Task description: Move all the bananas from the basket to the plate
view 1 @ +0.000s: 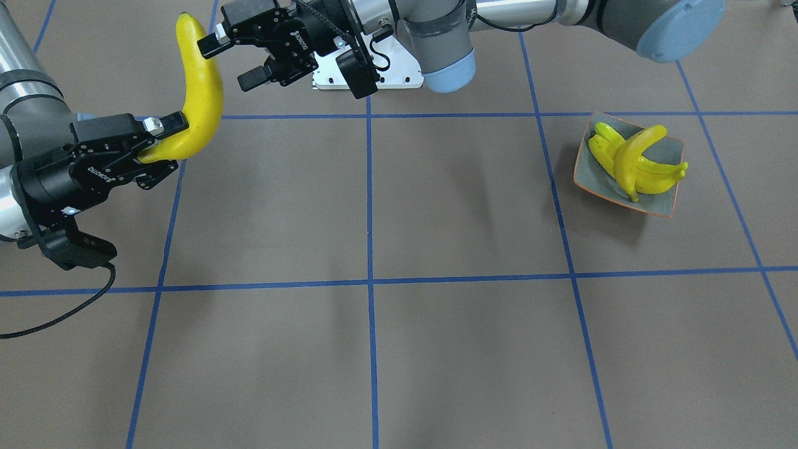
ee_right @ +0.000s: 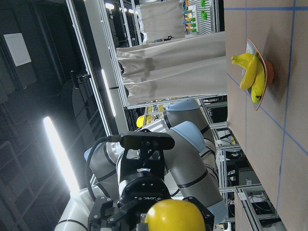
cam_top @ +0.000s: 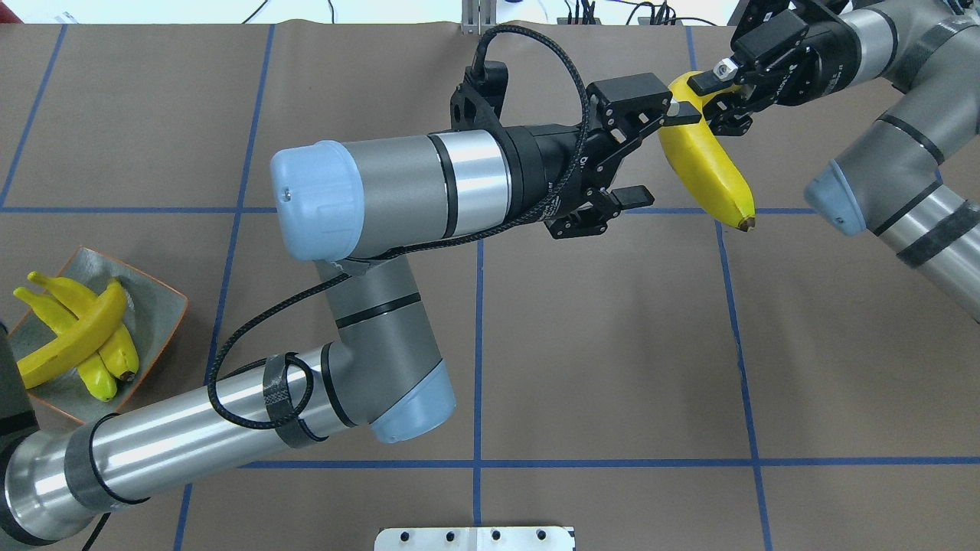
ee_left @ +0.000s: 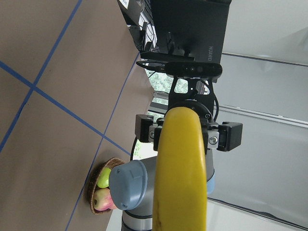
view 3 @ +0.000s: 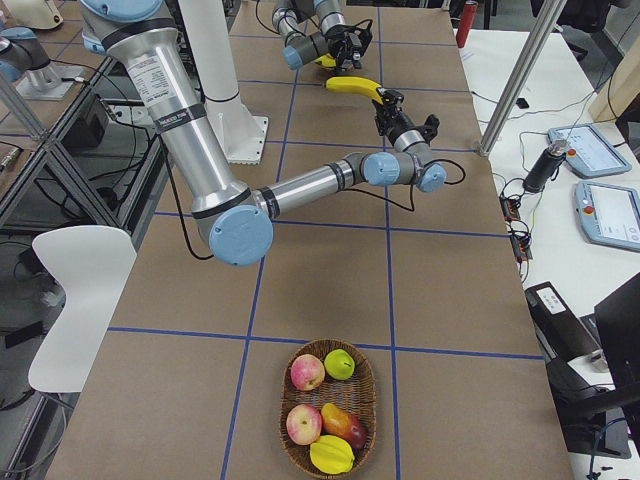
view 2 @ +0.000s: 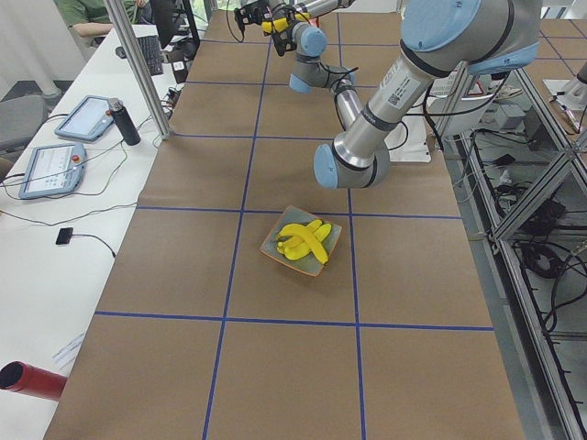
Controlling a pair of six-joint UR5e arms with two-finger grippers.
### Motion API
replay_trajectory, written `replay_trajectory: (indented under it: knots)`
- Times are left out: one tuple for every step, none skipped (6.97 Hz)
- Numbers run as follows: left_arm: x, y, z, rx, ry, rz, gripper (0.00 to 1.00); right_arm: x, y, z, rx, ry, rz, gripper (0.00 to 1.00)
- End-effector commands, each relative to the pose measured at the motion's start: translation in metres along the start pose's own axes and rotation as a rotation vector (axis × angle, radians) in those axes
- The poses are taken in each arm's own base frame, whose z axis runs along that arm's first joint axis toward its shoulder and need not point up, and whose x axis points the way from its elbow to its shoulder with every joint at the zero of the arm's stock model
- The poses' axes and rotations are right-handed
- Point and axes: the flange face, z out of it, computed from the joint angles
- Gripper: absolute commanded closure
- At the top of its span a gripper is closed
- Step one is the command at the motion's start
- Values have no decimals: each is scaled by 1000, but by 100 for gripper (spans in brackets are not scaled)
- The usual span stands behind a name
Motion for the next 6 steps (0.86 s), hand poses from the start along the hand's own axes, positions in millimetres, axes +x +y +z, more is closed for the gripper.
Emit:
replay_trajectory:
  knots:
    - [9,2,20,1,-1,-2,0,1,0,1,-1,-2,2,100]
    - [8,3,21,1,-3,-3,0,1,0,1,0,-2,3,100]
    - [6,3,24,3,-8,-4,0,1,0,1,0,-2,3,100]
    - [8,2,28,4,-10,-4,1,1,0,1,1,-6,3,100]
    - [6,2,32,5,-14,-5,11,0,0,1,1,-11,1,100]
    - [6,2,33,6,-16,-4,42,1,0,0,4,-12,0,100]
